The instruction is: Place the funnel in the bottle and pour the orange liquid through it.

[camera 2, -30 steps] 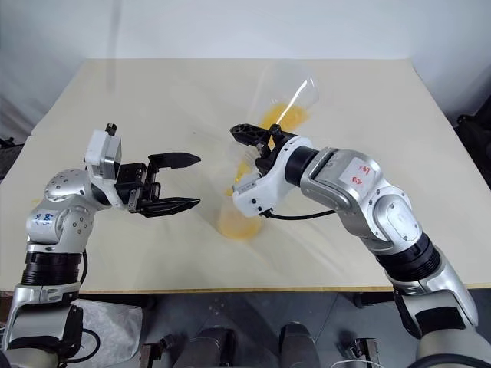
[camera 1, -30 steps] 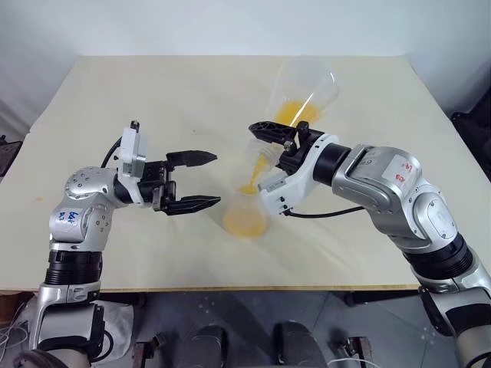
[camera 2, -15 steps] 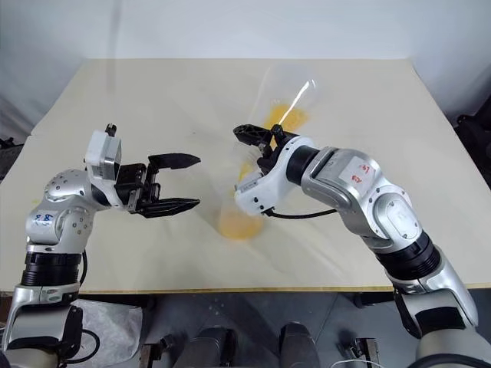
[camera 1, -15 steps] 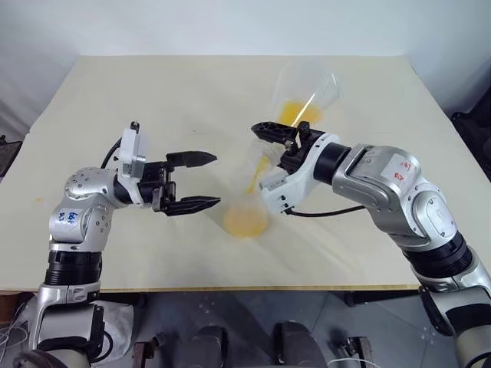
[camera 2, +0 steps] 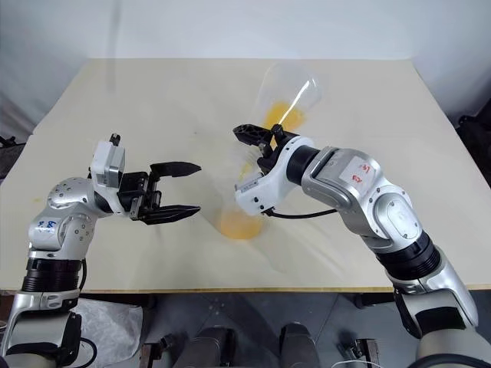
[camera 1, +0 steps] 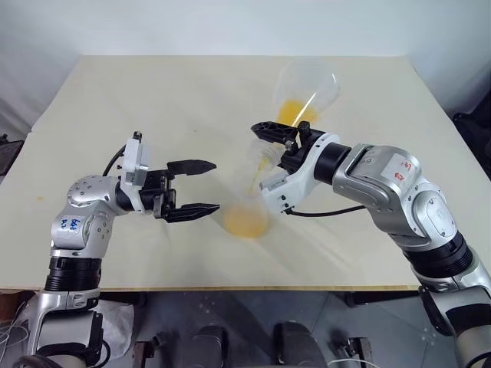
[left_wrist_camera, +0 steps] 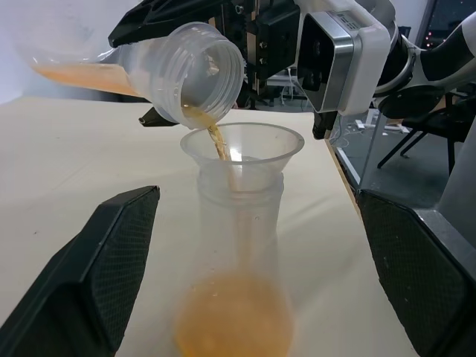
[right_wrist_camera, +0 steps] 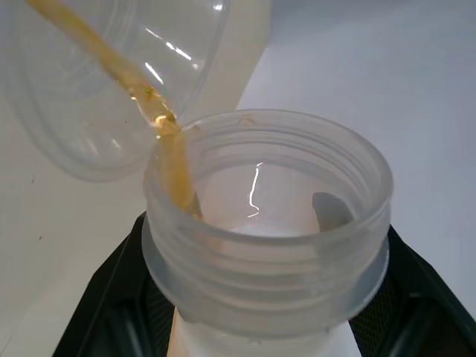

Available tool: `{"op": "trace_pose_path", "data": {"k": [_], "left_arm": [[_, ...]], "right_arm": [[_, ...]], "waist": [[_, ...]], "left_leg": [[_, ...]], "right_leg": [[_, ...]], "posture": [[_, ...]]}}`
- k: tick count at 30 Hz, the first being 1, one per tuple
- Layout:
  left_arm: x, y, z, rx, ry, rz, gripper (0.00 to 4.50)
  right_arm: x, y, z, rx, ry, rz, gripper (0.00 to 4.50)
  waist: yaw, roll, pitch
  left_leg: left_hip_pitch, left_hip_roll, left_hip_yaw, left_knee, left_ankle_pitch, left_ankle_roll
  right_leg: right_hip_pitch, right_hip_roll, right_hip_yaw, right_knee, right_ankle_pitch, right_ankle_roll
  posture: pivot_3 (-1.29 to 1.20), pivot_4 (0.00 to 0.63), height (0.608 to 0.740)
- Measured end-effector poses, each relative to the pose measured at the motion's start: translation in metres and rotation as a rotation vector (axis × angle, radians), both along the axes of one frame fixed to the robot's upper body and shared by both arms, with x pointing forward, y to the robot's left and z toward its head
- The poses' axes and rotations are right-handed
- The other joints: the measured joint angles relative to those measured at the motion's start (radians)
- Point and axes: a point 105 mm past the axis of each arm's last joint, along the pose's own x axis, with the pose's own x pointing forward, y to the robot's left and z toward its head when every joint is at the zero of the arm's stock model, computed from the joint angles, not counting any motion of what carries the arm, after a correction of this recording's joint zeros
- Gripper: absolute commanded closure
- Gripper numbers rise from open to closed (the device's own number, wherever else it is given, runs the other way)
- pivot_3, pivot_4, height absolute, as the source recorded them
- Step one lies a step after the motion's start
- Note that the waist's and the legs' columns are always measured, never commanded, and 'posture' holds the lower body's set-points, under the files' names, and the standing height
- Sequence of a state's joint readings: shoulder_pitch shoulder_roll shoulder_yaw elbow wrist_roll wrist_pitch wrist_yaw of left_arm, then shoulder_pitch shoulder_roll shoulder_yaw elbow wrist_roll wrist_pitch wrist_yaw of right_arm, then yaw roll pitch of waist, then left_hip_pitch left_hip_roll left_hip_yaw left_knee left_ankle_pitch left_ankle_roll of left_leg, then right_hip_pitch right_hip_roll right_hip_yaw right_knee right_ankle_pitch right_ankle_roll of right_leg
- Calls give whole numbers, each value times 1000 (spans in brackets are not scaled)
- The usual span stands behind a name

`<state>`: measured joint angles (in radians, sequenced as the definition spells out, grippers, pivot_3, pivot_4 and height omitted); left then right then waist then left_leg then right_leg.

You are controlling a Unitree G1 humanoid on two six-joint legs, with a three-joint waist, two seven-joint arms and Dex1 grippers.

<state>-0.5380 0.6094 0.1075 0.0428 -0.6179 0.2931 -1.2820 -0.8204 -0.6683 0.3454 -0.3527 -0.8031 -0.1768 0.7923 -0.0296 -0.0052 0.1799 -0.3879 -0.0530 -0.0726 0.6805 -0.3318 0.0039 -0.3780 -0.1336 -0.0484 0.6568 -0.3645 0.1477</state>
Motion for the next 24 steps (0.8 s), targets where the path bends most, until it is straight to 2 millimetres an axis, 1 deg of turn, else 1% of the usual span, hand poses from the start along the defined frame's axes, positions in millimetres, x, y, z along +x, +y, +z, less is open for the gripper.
{"op": "trace_pose_path", "data": {"k": [24], "left_arm": [[0, 0, 1, -1, -9, 1, 0]], "right_arm": [[-2, 2, -1, -16, -7, 15, 2018]], "waist": [[0, 0, 0]], "left_leg": [[0, 0, 0, 0, 0, 0]], "right_leg": [[0, 0, 0, 0, 0, 0]], "posture": [[0, 150, 740]]}}
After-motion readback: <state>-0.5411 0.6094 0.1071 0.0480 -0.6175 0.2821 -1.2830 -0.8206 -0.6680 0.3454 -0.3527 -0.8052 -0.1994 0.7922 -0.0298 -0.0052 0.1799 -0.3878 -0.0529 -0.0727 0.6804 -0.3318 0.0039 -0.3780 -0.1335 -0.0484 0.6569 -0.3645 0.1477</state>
